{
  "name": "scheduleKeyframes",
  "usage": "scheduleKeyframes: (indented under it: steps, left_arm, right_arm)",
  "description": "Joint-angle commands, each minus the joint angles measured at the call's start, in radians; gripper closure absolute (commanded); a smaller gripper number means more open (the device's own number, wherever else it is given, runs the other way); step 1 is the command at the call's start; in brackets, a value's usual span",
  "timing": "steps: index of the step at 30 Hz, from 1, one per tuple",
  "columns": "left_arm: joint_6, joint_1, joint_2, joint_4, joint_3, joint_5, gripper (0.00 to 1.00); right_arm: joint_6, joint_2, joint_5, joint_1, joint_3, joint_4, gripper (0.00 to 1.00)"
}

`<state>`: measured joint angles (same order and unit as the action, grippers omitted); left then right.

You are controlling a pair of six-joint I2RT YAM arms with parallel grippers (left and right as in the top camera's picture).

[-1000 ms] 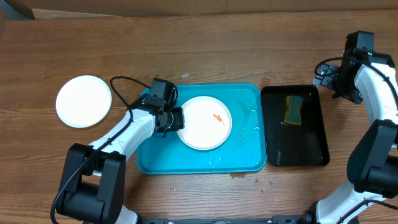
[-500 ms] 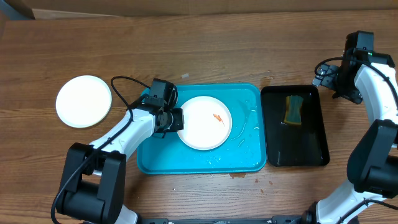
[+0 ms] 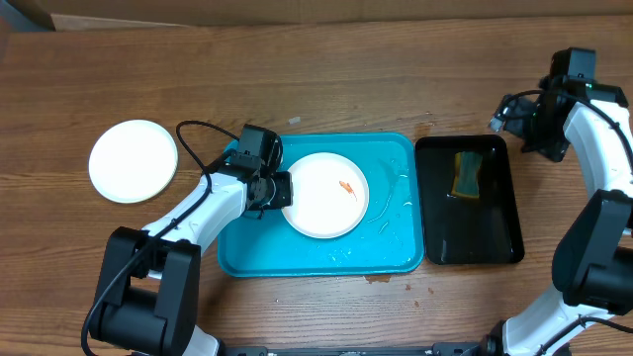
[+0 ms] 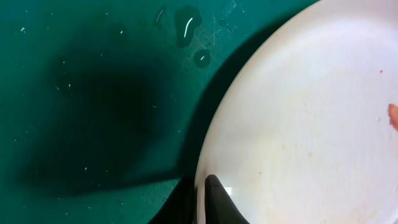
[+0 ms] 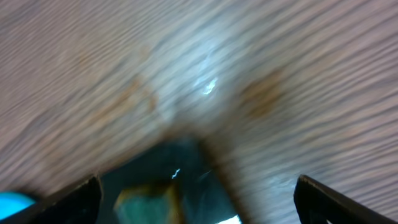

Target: Clean dirty plates on tray and stack at the side

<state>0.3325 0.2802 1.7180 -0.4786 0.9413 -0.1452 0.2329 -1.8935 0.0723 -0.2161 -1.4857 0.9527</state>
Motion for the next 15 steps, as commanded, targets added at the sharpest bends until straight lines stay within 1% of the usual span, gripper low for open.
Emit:
scheduleKeyframes:
  steps: [1, 2, 4, 6, 10, 14, 15]
  left_arm:
    - [-0.018, 0.005, 0.012, 0.013, 0.010, -0.009, 0.89]
    - [-0.018, 0.005, 0.012, 0.016, 0.010, -0.009, 0.89]
    - [-0.018, 0.005, 0.012, 0.017, 0.010, -0.009, 0.88]
    - [-0.018, 0.005, 0.012, 0.016, 0.010, -0.009, 0.88]
    - [-0.018, 0.005, 0.012, 0.020, 0.010, -0.009, 0.88]
    - [-0.018, 0.005, 0.012, 0.020, 0.010, -0.010, 0.86]
    - [-0.018, 0.005, 0.012, 0.020, 0.010, -0.009, 0.86]
  right_arm:
    - [0.003, 0.027, 0.241, -0.001, -0.013, 0.025, 0.00]
    - [-0.020, 0.027, 0.296, -0.001, -0.013, 0.039, 0.00]
    - [-0.072, 0.027, 0.382, 0.001, -0.013, 0.091, 0.18]
    - [-0.089, 0.027, 0.380, 0.013, -0.013, 0.140, 0.27]
    - [-0.088, 0.027, 0.233, 0.061, -0.002, 0.204, 0.30]
    - [-0.088, 0.027, 0.143, 0.118, 0.047, 0.193, 0.31]
    - [-0.088, 0.027, 0.132, 0.133, 0.066, 0.181, 0.34]
